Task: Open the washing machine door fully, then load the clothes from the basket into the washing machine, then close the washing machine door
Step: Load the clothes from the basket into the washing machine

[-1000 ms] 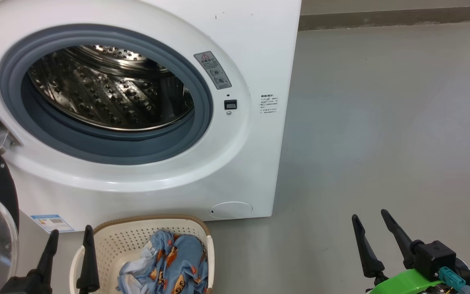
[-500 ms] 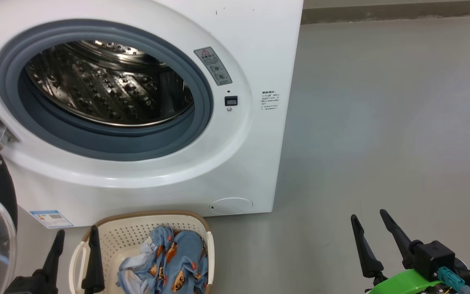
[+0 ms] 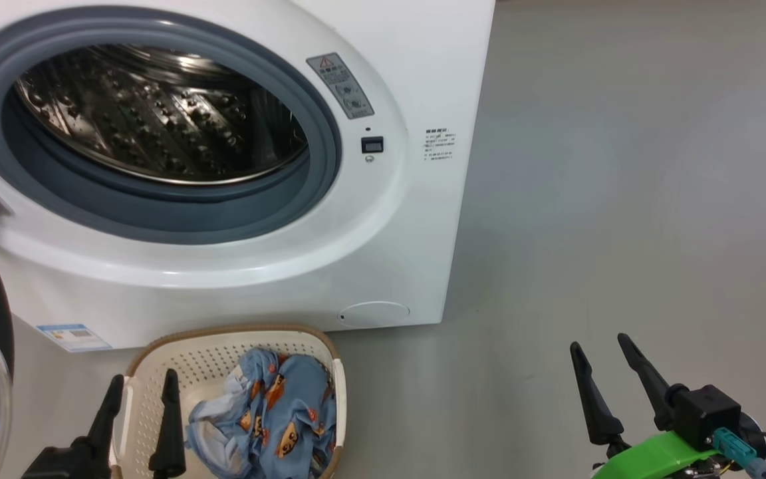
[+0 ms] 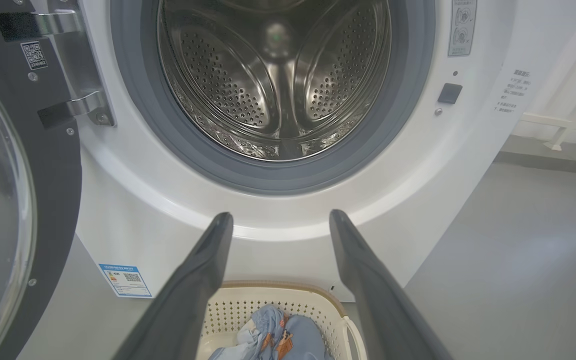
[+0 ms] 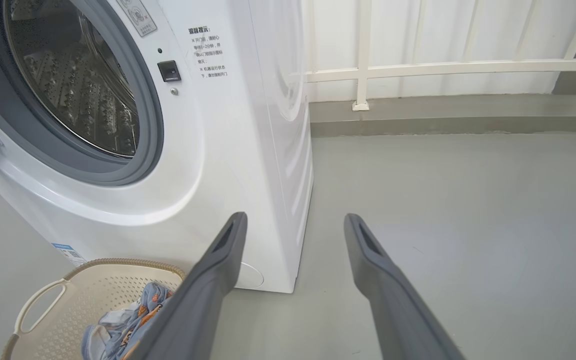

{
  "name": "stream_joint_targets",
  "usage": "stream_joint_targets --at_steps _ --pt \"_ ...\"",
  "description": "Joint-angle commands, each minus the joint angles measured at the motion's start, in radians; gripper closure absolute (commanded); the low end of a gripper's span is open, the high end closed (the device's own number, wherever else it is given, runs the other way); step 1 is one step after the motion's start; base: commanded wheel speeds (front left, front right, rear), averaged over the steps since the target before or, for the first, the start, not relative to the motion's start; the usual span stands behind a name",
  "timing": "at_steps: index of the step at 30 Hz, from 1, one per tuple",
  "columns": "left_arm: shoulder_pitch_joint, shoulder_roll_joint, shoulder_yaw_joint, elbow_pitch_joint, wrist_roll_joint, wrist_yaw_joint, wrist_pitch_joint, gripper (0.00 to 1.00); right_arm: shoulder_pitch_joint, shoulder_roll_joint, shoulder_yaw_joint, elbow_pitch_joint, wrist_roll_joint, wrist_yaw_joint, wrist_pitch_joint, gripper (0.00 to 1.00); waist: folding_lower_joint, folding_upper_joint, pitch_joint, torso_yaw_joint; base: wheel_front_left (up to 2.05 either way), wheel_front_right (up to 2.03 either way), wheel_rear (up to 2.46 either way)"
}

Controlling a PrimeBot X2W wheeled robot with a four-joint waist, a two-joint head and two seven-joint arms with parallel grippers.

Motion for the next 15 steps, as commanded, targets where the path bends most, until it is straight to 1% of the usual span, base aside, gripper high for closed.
stream_joint_targets --at_steps 1,8,15 --pt "-0.042 0.015 0.024 -0.019 -0.007 -0.003 -0.004 0.00 -0.042 -0.002 0.030 -0.021 0.013 0.002 -0.012 0.00 0.0000 0.0000 0.015 -0.001 0.00 0.00 0.00" --pt "-0.077 0.018 -0.018 0.007 -0.021 -0.003 -0.004 0.00 -0.073 -0.002 0.039 -0.029 0.014 0.002 -0.012 0.00 0.0000 0.0000 0.085 -0.009 0.00 0.00 0.00" --pt "-0.146 0.031 -0.072 0.089 -0.073 -0.003 -0.004 0.00 -0.109 -0.002 0.052 -0.031 0.017 0.002 -0.012 0.00 0.0000 0.0000 0.180 -0.022 0.00 0.00 0.00"
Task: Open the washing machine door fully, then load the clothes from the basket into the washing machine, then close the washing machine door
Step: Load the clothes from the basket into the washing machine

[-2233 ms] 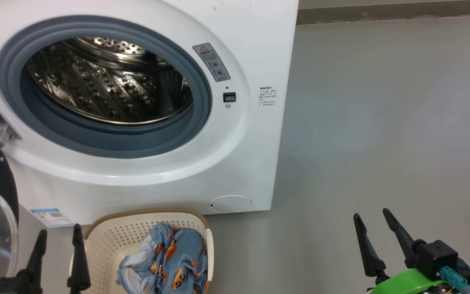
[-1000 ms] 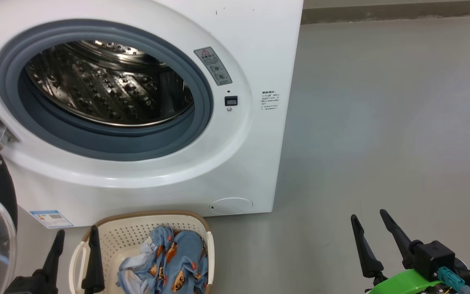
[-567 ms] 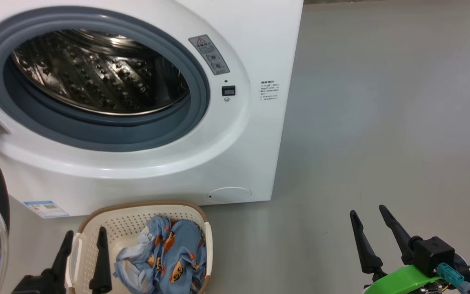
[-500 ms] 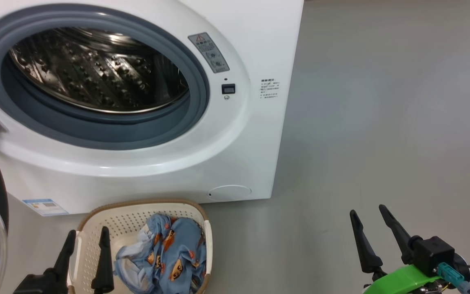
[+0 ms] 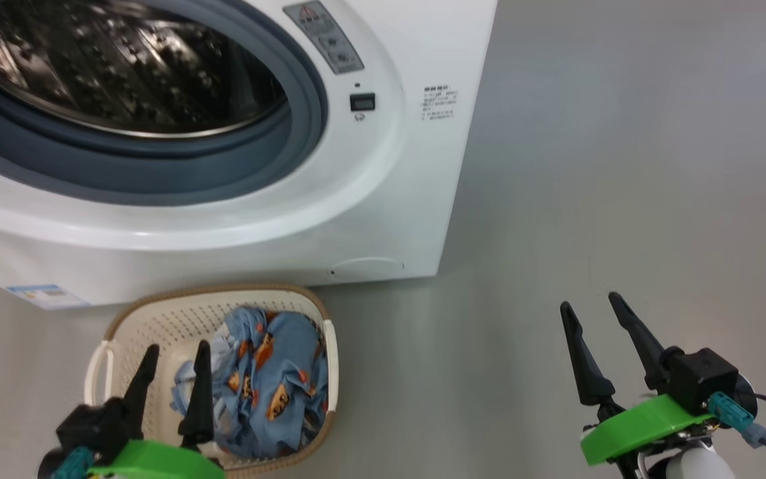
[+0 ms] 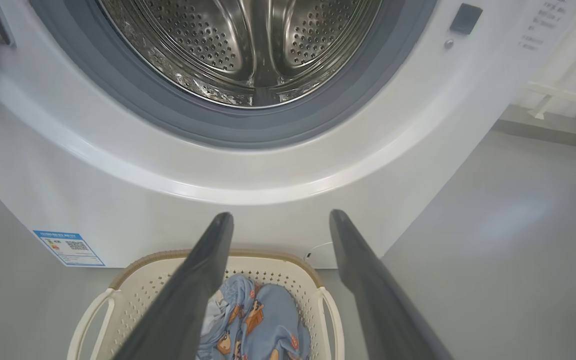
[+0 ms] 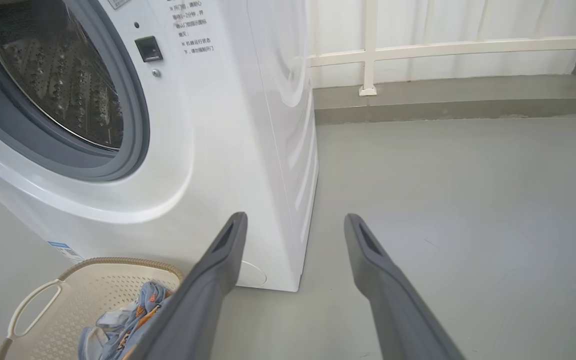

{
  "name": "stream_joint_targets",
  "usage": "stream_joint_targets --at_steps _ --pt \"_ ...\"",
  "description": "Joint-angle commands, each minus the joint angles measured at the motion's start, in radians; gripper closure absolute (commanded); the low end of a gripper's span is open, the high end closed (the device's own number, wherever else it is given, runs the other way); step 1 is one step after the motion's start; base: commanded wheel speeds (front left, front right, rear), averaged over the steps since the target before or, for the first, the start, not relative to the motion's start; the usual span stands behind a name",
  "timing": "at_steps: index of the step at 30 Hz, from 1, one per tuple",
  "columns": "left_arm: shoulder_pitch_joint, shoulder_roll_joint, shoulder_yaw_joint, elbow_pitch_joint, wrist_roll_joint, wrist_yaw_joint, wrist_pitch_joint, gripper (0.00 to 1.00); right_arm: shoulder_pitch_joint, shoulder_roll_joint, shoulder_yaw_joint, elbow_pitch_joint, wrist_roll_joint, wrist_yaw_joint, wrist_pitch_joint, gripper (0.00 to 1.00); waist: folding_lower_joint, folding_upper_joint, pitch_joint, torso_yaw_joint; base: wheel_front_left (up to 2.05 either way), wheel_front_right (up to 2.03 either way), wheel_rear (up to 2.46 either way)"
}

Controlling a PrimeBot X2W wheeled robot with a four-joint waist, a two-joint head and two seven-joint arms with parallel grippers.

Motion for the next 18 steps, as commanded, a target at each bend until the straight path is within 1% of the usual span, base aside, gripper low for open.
stream_joint_targets --at_steps 1,6,7,10,18 --pt "-0.045 0.023 0.018 -0.003 -0.018 -0.003 -0.004 0.00 -0.029 -0.001 0.032 -0.026 0.002 0.002 -0.012 0.00 0.0000 -0.0001 0.063 -0.014 0.00 0.00 0.00" --pt "-0.117 0.051 -0.035 0.087 -0.075 -0.003 -0.004 0.00 -0.060 -0.001 0.041 -0.034 0.004 0.002 -0.012 0.00 0.0000 -0.0001 0.143 -0.038 0.00 0.00 0.00" --pt "-0.117 0.051 -0.035 0.087 -0.075 -0.003 -0.004 0.00 -0.060 -0.001 0.041 -0.034 0.004 0.002 -0.012 0.00 0.0000 -0.0001 0.143 -0.038 0.00 0.00 0.00" --pt "-0.164 0.077 -0.067 0.130 -0.094 -0.003 -0.004 0.00 -0.077 -0.001 0.044 -0.042 0.006 0.002 -0.012 0.00 0.0000 -0.0001 0.190 -0.056 0.00 0.00 0.00" --pt "-0.263 0.124 -0.118 0.254 -0.171 -0.003 -0.004 0.00 -0.111 -0.001 0.045 -0.062 0.017 0.002 -0.012 0.00 0.0000 -0.0001 0.287 -0.094 0.00 0.00 0.00"
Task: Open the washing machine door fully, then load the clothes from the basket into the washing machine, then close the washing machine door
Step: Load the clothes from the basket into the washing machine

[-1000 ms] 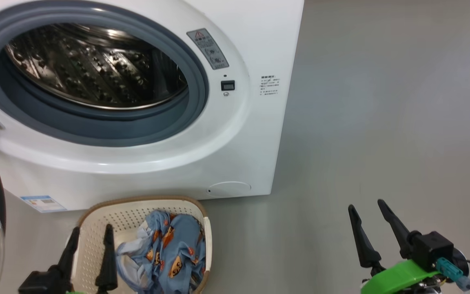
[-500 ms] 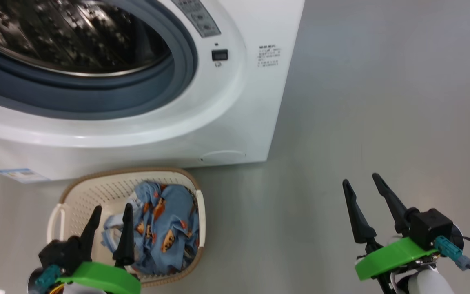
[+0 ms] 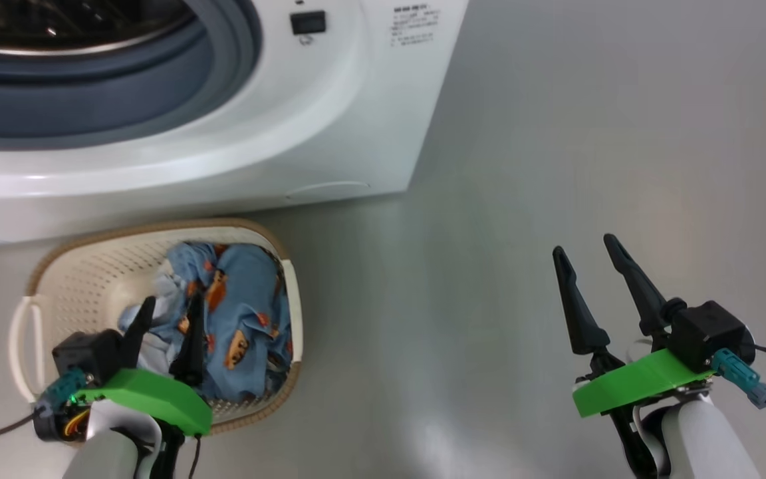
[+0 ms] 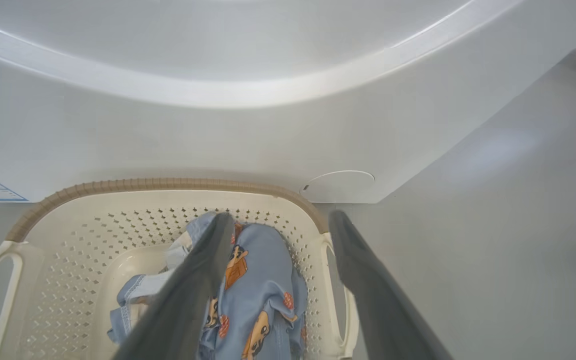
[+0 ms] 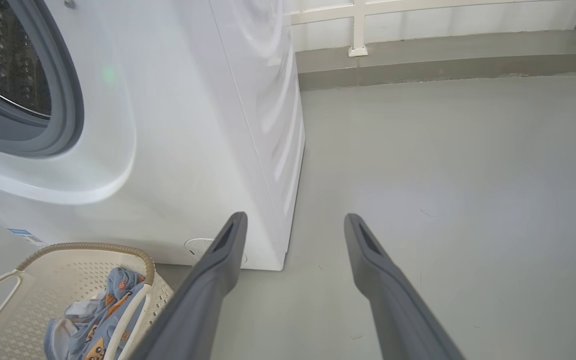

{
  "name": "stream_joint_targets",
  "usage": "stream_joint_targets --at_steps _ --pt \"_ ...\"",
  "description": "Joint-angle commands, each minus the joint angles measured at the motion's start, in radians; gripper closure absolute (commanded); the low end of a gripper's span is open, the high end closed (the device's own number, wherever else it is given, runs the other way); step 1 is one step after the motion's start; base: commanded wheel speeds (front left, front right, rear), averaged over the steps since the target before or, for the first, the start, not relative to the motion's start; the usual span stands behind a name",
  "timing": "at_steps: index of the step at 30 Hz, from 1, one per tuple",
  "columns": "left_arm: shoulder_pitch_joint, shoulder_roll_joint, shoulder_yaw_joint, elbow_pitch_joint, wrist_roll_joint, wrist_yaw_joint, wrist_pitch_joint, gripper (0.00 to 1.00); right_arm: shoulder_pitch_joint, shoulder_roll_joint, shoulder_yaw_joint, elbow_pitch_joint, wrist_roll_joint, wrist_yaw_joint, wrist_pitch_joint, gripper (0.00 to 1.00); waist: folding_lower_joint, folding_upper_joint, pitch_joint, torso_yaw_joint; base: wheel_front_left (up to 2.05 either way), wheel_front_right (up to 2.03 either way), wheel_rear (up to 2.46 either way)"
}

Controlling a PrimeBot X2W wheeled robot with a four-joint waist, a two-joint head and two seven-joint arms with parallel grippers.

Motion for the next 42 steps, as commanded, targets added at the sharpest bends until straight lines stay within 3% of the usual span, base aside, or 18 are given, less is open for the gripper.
stream_joint_targets --at_steps 1,22,42 --pt "-0.014 0.033 0.021 -0.005 -0.007 -0.003 -0.004 0.00 -0.008 0.001 0.025 -0.026 0.010 0.002 -0.012 0.00 0.0000 0.0000 0.056 -0.036 0.00 0.00 0.00" --pt "-0.233 0.198 -0.258 0.282 -0.272 -0.003 -0.003 0.00 -0.086 0.001 0.066 -0.069 0.075 0.002 -0.012 0.00 0.0000 0.0000 0.279 -0.123 0.00 0.00 0.00" --pt "-0.380 0.282 -0.440 0.408 -0.422 -0.003 -0.003 0.00 -0.086 0.001 0.078 -0.083 0.105 0.002 -0.012 0.00 0.0000 0.0000 0.389 -0.190 0.00 0.00 0.00"
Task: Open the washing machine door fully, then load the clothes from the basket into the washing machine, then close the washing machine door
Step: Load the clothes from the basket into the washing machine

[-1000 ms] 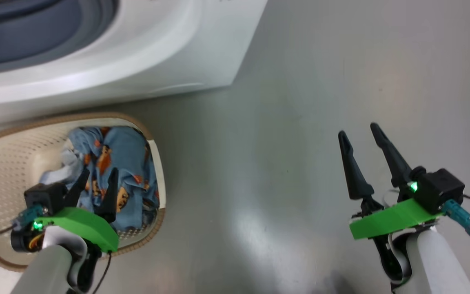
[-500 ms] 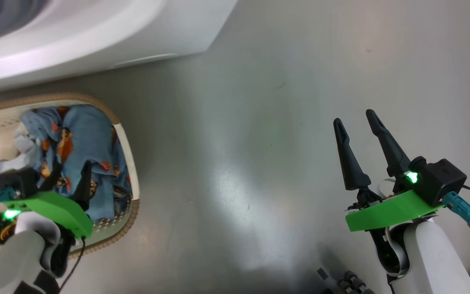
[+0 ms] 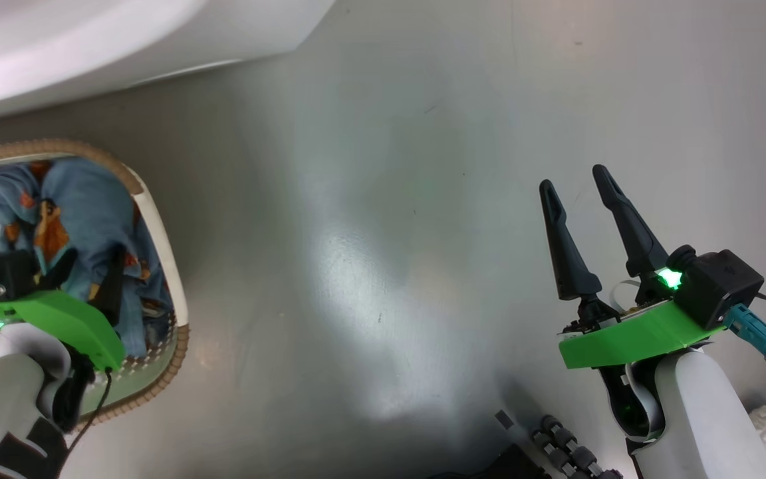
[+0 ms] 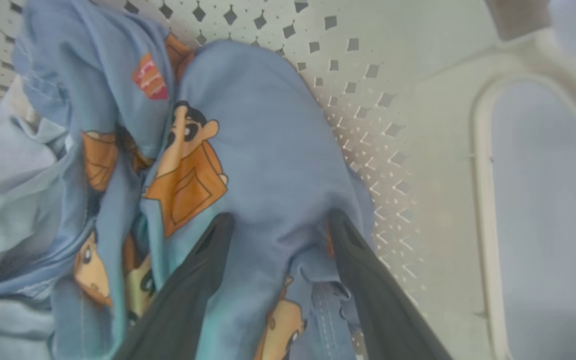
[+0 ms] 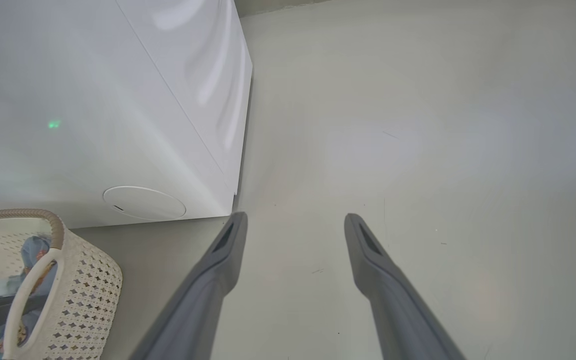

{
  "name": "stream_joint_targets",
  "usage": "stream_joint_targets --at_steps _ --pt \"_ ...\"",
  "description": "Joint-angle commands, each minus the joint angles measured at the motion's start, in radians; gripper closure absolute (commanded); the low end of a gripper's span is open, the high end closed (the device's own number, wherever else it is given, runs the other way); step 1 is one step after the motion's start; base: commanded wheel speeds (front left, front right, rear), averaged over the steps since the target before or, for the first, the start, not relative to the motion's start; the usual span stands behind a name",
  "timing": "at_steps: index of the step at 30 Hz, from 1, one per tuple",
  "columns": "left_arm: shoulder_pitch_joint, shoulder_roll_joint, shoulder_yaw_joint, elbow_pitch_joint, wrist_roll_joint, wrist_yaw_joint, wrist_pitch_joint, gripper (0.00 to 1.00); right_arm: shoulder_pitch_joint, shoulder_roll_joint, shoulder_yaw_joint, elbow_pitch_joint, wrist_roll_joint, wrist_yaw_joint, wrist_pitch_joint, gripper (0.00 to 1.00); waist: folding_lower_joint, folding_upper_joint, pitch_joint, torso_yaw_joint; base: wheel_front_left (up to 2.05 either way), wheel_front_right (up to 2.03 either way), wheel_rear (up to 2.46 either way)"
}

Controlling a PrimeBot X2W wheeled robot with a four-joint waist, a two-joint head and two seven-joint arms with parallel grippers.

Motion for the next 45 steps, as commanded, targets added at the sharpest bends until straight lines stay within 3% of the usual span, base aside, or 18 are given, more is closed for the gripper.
stream_joint_targets --at_steps 1,11,12,13,28,45 --pt "0.002 0.040 0.015 0.013 -0.008 -0.003 -0.003 0.00 0.029 0.001 0.021 -0.021 0.010 0.002 -0.005 0.00 0.0000 0.0000 0.011 -0.009 0.00 0.00 0.00" --pt "-0.091 0.020 -0.007 0.183 -0.003 -0.002 0.009 0.00 0.031 0.001 0.018 -0.026 0.023 0.002 -0.005 0.00 0.0000 0.0000 0.038 -0.033 0.00 0.00 0.00" --pt "-0.097 0.015 -0.009 0.194 -0.005 -0.002 0.015 0.57 0.031 0.001 0.018 -0.026 0.024 0.002 -0.005 0.00 0.0000 0.0000 0.038 -0.033 0.00 0.00 0.00" --pt "-0.104 0.011 -0.010 0.202 -0.007 -0.002 0.017 0.98 0.030 0.001 0.017 -0.025 0.024 0.002 -0.005 0.00 0.0000 0.0000 0.038 -0.033 0.00 0.00 0.00" --pt "-0.060 -0.036 -0.022 0.124 -0.052 -0.003 -0.003 1.00 0.019 0.001 -0.010 -0.020 -0.015 0.002 -0.005 0.00 0.0000 0.0000 -0.073 0.045 0.00 0.00 0.00" --pt "0.112 -0.082 0.196 -0.176 0.154 -0.003 -0.003 1.00 0.031 0.001 -0.023 0.014 -0.038 0.002 -0.005 0.00 0.0000 0.0000 -0.212 0.121 0.00 0.00 0.00"
